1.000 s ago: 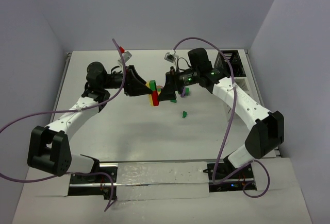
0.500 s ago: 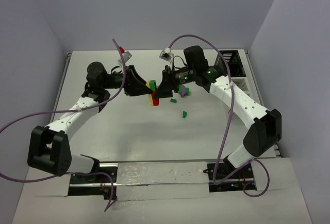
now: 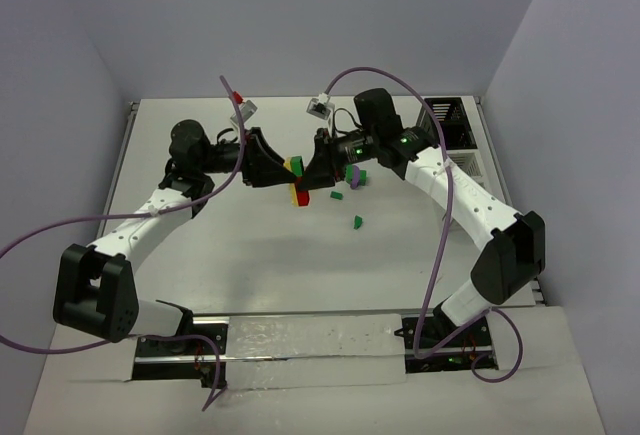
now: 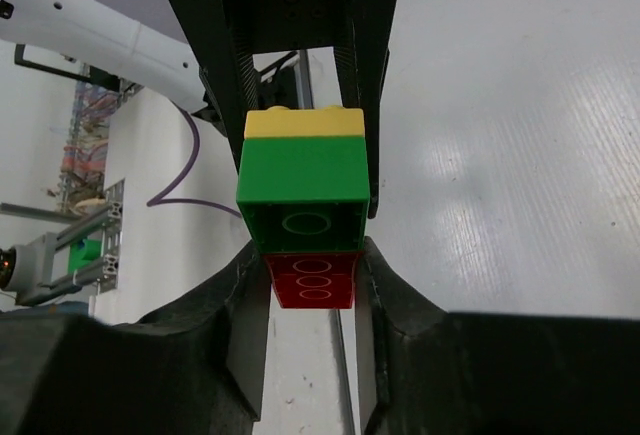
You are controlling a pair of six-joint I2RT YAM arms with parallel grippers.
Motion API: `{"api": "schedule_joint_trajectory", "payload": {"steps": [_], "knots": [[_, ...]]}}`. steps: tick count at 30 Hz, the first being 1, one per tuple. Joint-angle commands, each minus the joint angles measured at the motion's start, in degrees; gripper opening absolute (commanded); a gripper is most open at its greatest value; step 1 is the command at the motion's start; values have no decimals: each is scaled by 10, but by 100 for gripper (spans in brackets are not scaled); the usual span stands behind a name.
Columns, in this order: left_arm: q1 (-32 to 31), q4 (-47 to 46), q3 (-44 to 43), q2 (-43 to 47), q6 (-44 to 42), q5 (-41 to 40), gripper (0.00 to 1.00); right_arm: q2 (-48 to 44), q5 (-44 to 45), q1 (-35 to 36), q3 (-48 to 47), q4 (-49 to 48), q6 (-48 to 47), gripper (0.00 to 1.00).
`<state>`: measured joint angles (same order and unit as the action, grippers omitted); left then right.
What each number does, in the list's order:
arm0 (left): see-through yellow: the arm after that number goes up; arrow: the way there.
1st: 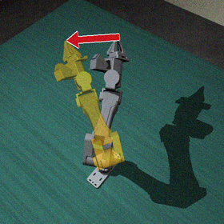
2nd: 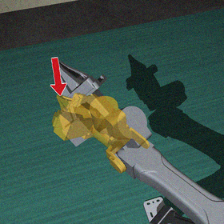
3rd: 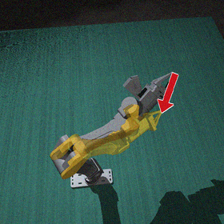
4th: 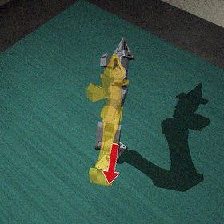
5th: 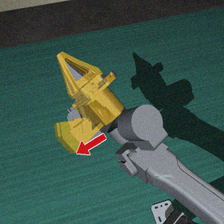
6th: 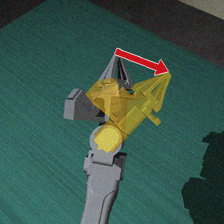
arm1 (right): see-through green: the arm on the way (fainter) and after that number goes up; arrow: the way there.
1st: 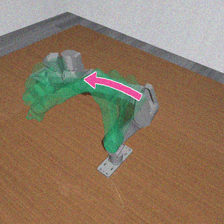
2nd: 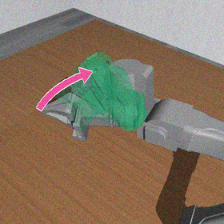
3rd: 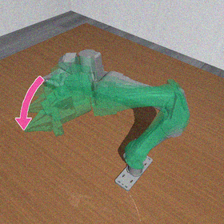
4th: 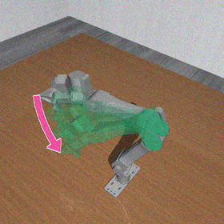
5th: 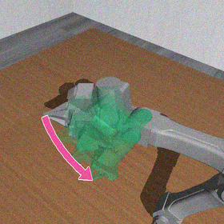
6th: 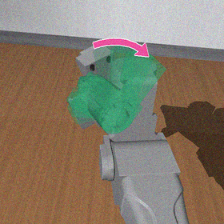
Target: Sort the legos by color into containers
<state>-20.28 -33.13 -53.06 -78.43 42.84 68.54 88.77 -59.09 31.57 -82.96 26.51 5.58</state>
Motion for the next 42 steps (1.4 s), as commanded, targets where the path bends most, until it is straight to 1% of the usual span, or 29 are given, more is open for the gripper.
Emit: {"api": "schedule_joint_trajectory", "payload": {"steps": [1,2,4,6,8,9,11,17,22,25,27,30,32,34,38,42], "knots": [[-6,0,-7,8,-16,3,3,0,1,4,-24,-23,2,8],[-6,15,-10,8,-25,1,11,-3,2,5,-20,-24,0,0],[-6,40,-19,8,-40,0,26,-11,6,5,-14,-23,-5,0],[-4,71,-29,11,-56,-4,46,-16,6,5,-7,-15,-15,0],[-1,87,-35,13,-62,-5,55,-25,9,4,5,-9,-24,0],[0,91,-37,14,-63,-6,59,-28,10,4,9,-7,-27,0],[4,87,-41,14,-57,-5,60,-33,12,4,15,-6,-30,0],[7,43,-43,14,-16,0,60,-38,11,4,21,-3,-33,0],[9,1,-36,14,14,3,58,-38,8,5,24,-1,-36,0],[10,-18,-29,14,23,3,50,-38,5,4,23,-1,-33,0],[10,-27,-27,14,28,3,38,-38,2,4,23,-2,-31,0],[9,-26,-26,14,25,3,22,-39,-1,4,25,-4,-28,0],[10,-18,-27,14,15,3,8,-41,0,4,26,-6,-27,0],[10,-4,-28,15,3,4,1,-42,2,4,26,1,-32,0],[11,23,-33,15,-16,6,0,-42,5,2,24,18,-44,0],[13,66,-40,18,-58,10,0,-46,4,-9,29,47,-70,0]]}}
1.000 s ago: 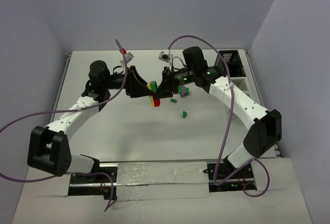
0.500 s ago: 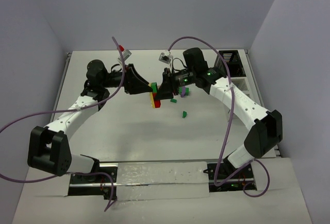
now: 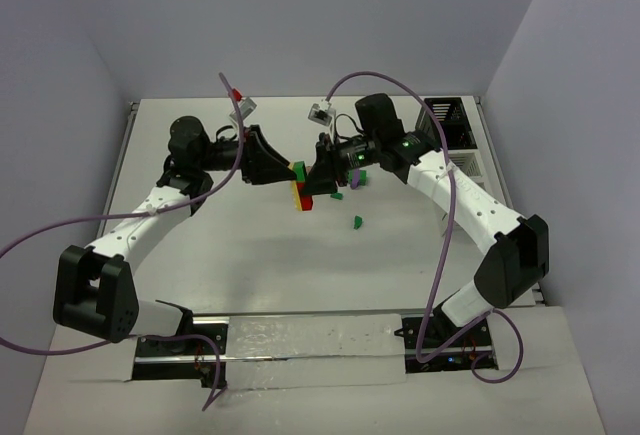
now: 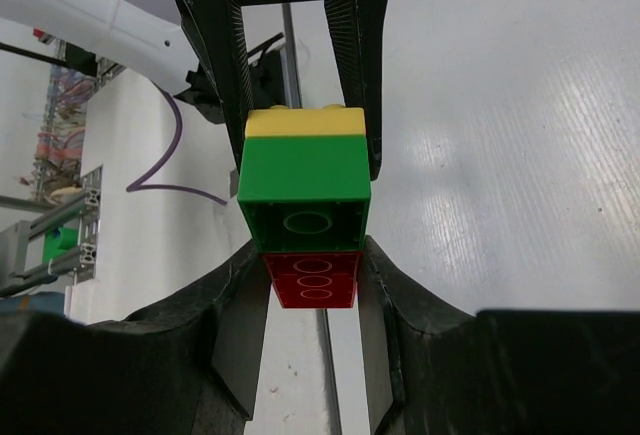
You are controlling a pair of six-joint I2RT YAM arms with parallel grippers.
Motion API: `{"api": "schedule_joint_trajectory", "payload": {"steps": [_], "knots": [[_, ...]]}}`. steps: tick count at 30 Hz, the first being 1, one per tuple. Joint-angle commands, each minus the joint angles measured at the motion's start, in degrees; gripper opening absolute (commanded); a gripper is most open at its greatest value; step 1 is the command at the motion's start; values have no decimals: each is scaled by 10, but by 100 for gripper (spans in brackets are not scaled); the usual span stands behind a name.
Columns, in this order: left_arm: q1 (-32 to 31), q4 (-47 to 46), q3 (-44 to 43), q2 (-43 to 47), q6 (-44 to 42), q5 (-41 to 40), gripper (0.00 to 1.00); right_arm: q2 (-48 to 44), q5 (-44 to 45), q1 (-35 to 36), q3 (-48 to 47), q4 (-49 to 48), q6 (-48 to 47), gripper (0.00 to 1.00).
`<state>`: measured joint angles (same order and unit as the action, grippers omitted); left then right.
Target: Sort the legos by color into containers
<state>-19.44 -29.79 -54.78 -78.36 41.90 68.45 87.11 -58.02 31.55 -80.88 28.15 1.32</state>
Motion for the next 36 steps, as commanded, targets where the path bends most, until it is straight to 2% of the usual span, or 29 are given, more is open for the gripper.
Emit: {"api": "schedule_joint_trajectory", "payload": {"steps": [1,5,14,18,22,24,30,36], "knots": [[6,51,-26,17,-64,11,0,-31,-7,-13,10,35,-31,0],[8,117,-37,17,-118,11,0,-36,-11,-32,10,60,-49,0],[18,177,-54,12,-172,5,0,-47,-5,-76,17,116,-95,0],[19,220,-63,13,-216,-14,0,-45,7,-130,6,132,-112,0],[19,272,-76,12,-272,-78,0,-27,87,-229,-41,103,-96,0],[19,283,-84,9,-284,-134,0,-23,166,-276,-60,56,-80,0],[18,296,-120,-15,-295,-258,0,30,386,-343,-126,-19,-68,0],[15,313,-152,-47,-300,-309,0,131,468,-377,-208,-39,-73,0]]}}
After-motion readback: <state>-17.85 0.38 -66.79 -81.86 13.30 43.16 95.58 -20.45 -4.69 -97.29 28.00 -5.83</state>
